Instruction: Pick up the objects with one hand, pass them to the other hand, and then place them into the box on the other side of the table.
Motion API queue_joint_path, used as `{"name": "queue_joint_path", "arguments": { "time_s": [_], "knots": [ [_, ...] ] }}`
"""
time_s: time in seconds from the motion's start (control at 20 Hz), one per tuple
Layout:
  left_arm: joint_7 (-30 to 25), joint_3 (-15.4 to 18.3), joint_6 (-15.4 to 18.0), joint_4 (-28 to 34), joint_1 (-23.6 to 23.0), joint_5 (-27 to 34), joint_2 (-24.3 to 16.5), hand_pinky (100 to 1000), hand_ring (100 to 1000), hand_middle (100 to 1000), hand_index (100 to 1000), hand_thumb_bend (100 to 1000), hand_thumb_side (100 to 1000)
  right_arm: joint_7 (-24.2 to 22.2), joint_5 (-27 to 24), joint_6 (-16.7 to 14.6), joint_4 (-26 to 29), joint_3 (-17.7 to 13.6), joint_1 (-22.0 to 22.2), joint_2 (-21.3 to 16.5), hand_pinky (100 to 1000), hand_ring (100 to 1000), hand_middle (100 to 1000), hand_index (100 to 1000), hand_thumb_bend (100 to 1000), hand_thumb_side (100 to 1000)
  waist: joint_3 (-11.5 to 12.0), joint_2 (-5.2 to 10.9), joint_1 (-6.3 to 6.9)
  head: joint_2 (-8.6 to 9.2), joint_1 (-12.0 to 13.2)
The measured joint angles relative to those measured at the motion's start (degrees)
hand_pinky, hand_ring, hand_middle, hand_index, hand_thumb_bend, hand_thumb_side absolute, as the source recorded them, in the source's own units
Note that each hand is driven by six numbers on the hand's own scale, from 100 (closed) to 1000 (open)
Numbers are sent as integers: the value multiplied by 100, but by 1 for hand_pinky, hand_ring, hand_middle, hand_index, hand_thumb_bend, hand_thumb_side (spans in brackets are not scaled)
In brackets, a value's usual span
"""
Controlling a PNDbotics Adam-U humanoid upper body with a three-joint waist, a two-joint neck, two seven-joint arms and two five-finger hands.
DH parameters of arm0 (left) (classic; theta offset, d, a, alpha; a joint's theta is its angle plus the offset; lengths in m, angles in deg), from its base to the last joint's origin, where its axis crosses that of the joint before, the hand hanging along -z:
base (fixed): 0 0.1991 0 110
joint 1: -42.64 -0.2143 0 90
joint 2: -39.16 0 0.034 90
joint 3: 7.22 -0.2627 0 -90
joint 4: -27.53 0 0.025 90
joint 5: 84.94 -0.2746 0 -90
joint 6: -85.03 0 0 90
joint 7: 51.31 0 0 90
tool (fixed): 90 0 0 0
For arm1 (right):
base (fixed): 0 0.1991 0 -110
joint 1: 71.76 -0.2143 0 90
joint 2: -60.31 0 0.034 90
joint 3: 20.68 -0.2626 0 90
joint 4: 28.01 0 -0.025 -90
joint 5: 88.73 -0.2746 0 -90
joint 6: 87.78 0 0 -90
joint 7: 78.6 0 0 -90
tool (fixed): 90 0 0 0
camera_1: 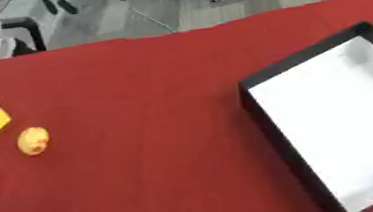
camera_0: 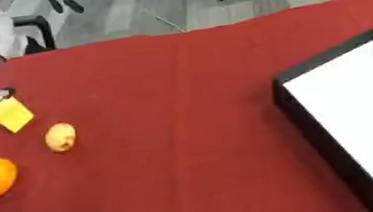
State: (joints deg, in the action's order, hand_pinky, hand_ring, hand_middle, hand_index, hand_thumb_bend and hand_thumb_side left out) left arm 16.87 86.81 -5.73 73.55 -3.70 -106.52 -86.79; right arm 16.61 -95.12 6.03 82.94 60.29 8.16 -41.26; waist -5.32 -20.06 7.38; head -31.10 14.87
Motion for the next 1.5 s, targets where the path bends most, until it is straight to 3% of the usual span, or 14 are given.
{"name": "queue_joint_path", "arguments": {
  "time_s": [0.15,0.45,0.8,0.95,1.15,1.5],
  "knots": [
    [-96,5,-38,0,-19,-17,1,1000,984,907,909,410,100,-8,35,6,12,3,-2,0,857,901,815,864,741,348,-4,-60,13,7,-38],
    [-200,62,-195,-63,-26,-180,1,1000,1000,924,929,522,117,-38,104,3,38,33,-5,1,858,896,810,865,744,340,28,-167,15,72,-252],
    [180,157,-577,-67,-72,-625,-21,1000,994,896,915,626,100,-58,144,7,64,37,-29,5,858,893,807,865,745,336,-7,-207,15,183,-420],
    [384,173,-767,-89,-93,-859,-51,1000,987,886,909,633,100,-70,157,7,64,44,-47,6,858,893,806,865,745,334,-27,-223,15,210,-415],
    [590,220,-987,-154,-97,-1070,-52,1000,988,890,912,579,100,-80,169,8,64,66,-49,11,858,892,805,865,745,331,-26,-280,15,261,-339],
    [625,267,-987,-255,-97,-876,-51,1000,993,897,916,556,100,-94,216,3,65,70,-80,51,859,891,803,866,746,325,-64,-378,33,355,-9]
  ]
}}
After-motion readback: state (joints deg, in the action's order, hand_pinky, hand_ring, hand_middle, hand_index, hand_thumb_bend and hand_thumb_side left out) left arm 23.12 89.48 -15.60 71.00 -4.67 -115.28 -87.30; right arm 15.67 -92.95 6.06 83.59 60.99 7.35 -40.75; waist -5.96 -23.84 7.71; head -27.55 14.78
